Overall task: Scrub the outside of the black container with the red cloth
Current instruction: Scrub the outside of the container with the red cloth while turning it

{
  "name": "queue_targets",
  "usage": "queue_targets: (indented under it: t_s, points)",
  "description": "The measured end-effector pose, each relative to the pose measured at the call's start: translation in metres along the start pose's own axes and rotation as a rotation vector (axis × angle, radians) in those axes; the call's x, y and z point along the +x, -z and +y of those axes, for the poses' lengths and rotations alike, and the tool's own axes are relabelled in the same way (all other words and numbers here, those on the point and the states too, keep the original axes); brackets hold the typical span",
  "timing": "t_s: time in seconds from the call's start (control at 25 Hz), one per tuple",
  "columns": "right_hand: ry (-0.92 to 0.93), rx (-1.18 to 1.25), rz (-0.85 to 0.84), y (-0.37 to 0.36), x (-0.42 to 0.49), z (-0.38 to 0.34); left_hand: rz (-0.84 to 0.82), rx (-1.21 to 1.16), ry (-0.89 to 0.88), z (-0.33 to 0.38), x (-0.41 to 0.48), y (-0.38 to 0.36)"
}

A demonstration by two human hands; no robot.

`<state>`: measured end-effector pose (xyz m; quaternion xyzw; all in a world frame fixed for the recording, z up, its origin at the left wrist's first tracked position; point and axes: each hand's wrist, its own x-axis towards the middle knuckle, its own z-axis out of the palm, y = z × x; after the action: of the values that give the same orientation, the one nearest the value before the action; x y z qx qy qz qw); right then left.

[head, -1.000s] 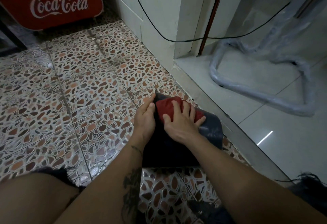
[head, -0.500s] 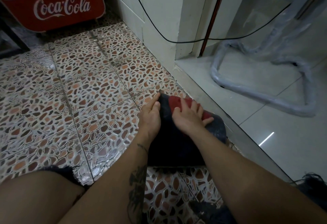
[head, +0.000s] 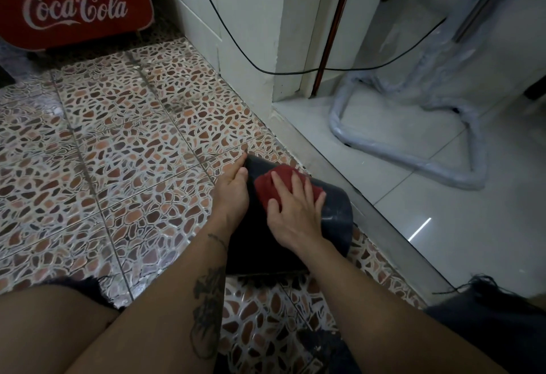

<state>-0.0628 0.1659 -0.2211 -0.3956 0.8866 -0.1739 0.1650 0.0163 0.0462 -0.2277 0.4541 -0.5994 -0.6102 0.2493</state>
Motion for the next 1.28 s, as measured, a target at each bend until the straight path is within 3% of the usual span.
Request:
queue_targets:
  t_s: [0.12, 0.32, 0.48, 0.56, 0.68, 0.8, 1.0, 1.28]
  points:
    - [0.192, -0.060, 0.034, -0.005, -0.026, 0.035, 0.023, 0.158, -0.066, 0.003, -0.003, 0.001]
    - [-0.273, -0.046, 0.032, 0.010, -0.008, 0.093, 0.039, 0.308, -0.137, 0.009, -0.011, -0.003]
    - [-0.494, -0.019, -0.034, 0.018, 0.025, 0.073, 0.087, 0.308, -0.128, -0.001, -0.017, -0.004]
    - [-0.407, -0.065, -0.006, 0.010, 0.027, 0.041, 0.095, 0.296, -0.115, -0.005, -0.016, -0.003]
    - [-0.067, -0.077, 0.067, -0.007, -0.003, 0.007, 0.080, 0.232, -0.091, -0.006, -0.012, 0.000]
    - [0.161, -0.132, 0.084, -0.014, -0.034, 0.029, 0.052, 0.217, -0.092, -0.001, -0.009, 0.001]
    - [-0.026, -0.126, 0.054, -0.004, -0.039, 0.072, 0.042, 0.223, -0.119, 0.005, -0.009, -0.002]
    - [-0.209, -0.070, -0.090, 0.007, 0.000, 0.034, 0.078, 0.252, -0.146, 0.005, -0.012, -0.001]
